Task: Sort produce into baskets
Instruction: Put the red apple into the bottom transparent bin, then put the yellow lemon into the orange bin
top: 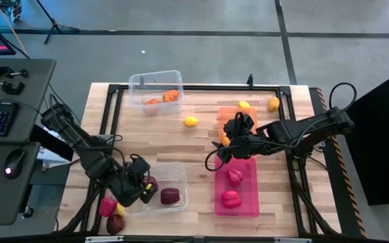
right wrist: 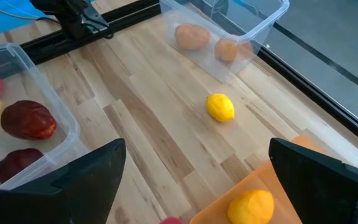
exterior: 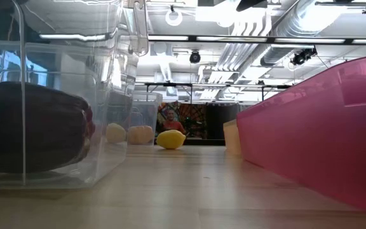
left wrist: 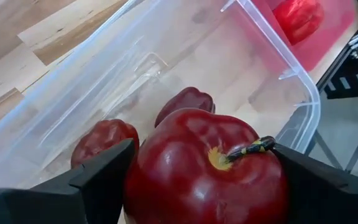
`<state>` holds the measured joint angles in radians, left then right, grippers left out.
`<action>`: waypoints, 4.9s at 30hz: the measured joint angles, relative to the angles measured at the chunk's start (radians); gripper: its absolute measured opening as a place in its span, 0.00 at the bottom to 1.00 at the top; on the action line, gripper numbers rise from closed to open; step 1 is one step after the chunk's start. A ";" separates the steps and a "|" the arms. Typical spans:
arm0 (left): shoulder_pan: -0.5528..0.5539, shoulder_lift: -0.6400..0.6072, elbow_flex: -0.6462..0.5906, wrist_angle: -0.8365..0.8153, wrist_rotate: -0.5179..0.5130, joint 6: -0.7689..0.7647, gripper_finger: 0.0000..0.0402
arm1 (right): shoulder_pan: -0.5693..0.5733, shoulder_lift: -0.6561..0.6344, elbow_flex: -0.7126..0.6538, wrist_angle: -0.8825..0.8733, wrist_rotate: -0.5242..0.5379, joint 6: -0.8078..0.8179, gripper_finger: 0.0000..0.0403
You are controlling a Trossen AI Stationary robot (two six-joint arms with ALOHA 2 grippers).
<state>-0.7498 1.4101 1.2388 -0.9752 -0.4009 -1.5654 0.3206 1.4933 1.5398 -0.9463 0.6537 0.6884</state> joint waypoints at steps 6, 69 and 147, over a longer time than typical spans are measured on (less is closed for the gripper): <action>0.060 0.000 0.000 0.000 0.077 0.095 0.94 | 0.000 0.000 0.000 0.000 0.000 0.001 0.96; 0.351 -0.373 0.001 -0.015 -0.068 0.827 0.99 | -0.406 0.254 0.000 0.297 -0.302 0.047 0.96; 0.652 -0.312 0.001 0.104 -0.168 1.000 0.99 | -0.456 0.200 -0.091 0.061 -0.235 -0.387 0.70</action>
<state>-0.0975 1.0979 1.2396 -0.8708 -0.5692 -0.5653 -0.1350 1.6937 1.4489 -0.8855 0.4185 0.3014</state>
